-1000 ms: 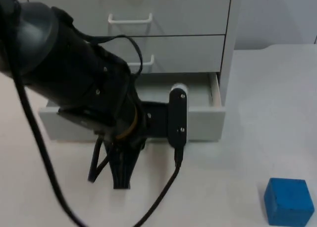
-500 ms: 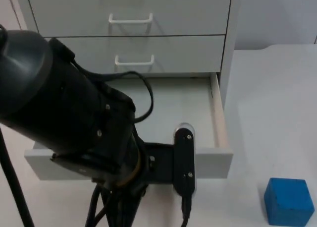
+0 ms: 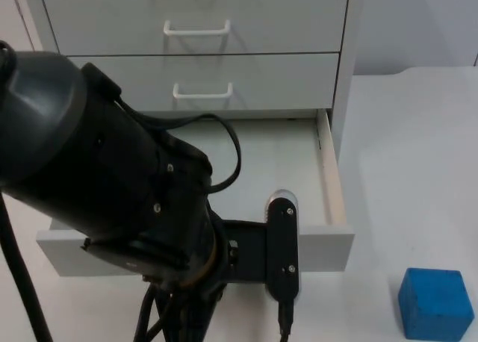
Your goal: Open the drawer with the left hand, place the block into the drawer with the right hand, then close the drawer with the left hand.
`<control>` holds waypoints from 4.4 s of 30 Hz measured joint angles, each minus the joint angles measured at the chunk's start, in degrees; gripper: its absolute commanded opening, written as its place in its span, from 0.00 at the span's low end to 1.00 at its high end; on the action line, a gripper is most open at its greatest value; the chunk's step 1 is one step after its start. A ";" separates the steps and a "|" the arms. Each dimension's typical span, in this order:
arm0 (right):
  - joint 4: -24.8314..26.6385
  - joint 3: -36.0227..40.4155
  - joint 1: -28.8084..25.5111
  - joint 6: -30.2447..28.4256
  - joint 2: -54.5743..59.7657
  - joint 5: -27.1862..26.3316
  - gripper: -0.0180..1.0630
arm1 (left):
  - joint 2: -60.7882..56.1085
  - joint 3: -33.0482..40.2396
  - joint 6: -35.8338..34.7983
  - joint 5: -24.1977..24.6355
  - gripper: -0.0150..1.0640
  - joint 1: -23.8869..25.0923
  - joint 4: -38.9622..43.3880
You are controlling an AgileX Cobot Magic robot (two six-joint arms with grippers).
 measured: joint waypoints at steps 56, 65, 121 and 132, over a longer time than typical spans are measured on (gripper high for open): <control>0.00 0.00 0.00 0.00 0.00 -0.28 0.99 | -38.69 1.64 13.74 4.10 0.65 0.75 -33.33; 0.00 0.00 0.00 0.00 0.00 0.18 0.99 | -41.47 1.64 20.83 5.37 0.65 19.34 -54.00; 4.20 -0.45 0.00 0.00 0.00 7.86 0.99 | -67.79 7.84 22.39 17.43 0.64 47.72 -66.04; 7.41 -0.54 0.00 0.00 0.00 9.76 0.99 | -67.94 7.84 22.97 17.07 0.99 47.72 -66.15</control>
